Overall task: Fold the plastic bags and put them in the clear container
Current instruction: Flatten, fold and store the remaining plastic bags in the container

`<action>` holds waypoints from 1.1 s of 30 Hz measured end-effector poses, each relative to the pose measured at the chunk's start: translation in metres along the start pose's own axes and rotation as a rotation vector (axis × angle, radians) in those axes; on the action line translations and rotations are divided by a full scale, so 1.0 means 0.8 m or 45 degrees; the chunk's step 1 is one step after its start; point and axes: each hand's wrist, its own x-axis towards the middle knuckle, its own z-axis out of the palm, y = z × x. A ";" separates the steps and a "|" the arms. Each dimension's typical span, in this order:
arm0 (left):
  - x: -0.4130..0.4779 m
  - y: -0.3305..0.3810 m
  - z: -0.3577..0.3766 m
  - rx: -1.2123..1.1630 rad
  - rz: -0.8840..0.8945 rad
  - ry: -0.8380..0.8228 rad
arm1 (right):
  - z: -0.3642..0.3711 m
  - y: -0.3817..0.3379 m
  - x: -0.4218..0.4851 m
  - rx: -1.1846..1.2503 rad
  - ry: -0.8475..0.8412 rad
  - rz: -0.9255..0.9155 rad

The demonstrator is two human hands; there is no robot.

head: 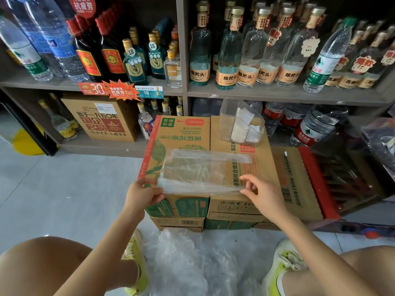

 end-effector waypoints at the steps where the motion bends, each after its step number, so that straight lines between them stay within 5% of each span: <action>1: 0.000 0.001 0.000 -0.021 0.000 0.000 | 0.000 0.002 0.000 -0.113 0.065 -0.149; 4: 0.003 0.000 0.003 -0.055 0.037 0.029 | 0.000 0.007 0.003 -0.179 0.200 -0.318; 9: 0.001 -0.005 0.009 0.091 -0.009 0.026 | -0.001 0.015 0.005 -0.029 0.075 0.058; 11: -0.004 -0.001 0.008 0.408 0.066 0.055 | -0.001 0.006 0.003 -0.037 0.178 0.124; 13: -0.011 0.004 0.010 1.026 0.302 0.213 | 0.005 -0.010 0.003 -0.029 0.291 0.139; 15: -0.010 0.004 0.016 1.289 0.677 0.402 | 0.017 -0.023 0.007 -0.066 0.281 0.230; 19: 0.023 -0.003 0.044 1.354 1.196 0.091 | 0.030 -0.023 0.018 -0.040 0.166 0.433; 22: 0.043 -0.016 0.063 1.517 1.170 -0.196 | 0.029 -0.017 0.018 0.220 0.088 0.485; 26: 0.058 -0.033 0.067 1.750 1.159 -0.162 | 0.013 -0.001 0.012 0.401 -0.036 0.439; 33: 0.049 -0.020 0.063 1.529 1.061 -0.291 | -0.013 0.011 0.015 0.245 -0.099 0.322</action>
